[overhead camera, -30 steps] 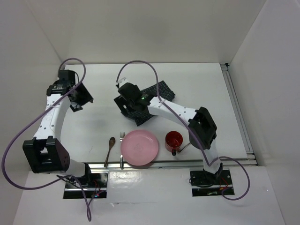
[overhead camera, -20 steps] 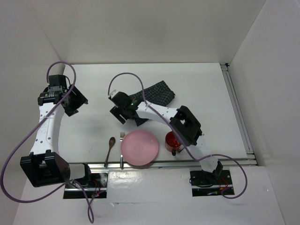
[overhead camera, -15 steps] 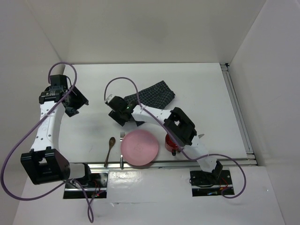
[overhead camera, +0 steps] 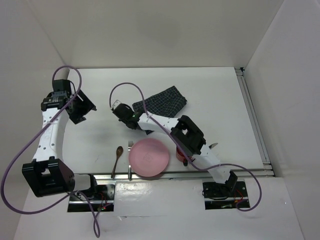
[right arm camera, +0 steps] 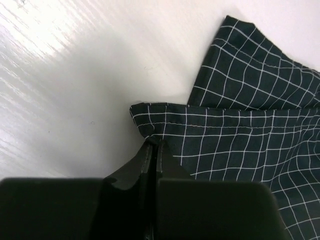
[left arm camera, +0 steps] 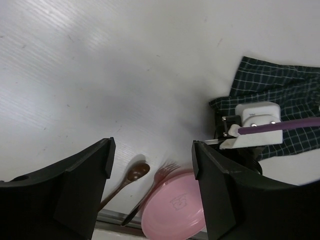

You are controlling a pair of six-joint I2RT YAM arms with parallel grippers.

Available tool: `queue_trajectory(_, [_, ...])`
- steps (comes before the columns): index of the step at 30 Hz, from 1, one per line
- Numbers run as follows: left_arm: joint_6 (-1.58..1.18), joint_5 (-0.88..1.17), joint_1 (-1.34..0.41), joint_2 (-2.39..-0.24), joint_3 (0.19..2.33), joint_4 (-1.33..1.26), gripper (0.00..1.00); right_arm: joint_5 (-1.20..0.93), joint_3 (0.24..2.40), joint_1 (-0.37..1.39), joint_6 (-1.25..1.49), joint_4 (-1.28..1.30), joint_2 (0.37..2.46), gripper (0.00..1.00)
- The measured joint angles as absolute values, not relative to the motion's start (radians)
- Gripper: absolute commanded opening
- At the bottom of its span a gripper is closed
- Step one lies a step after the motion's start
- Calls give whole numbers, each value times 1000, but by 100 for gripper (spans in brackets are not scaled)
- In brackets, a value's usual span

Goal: Set the dinner table for one person

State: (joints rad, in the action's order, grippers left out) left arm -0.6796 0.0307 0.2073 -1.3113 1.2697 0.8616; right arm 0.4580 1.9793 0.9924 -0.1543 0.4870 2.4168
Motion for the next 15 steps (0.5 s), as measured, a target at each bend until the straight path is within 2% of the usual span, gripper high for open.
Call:
queue_trajectory(4, [-658,128,203,-1325,1270,806,79,438,1986,979,-105,493,2402,0])
queue_trajectory(7, [-649,207,171,-1411,1285,757,79,366,1946,942,-32,497,2325,0])
queue_trajectory(15, [-632,321,19,-1883,1530,708,80,215,1741,734,148,456,1964,0])
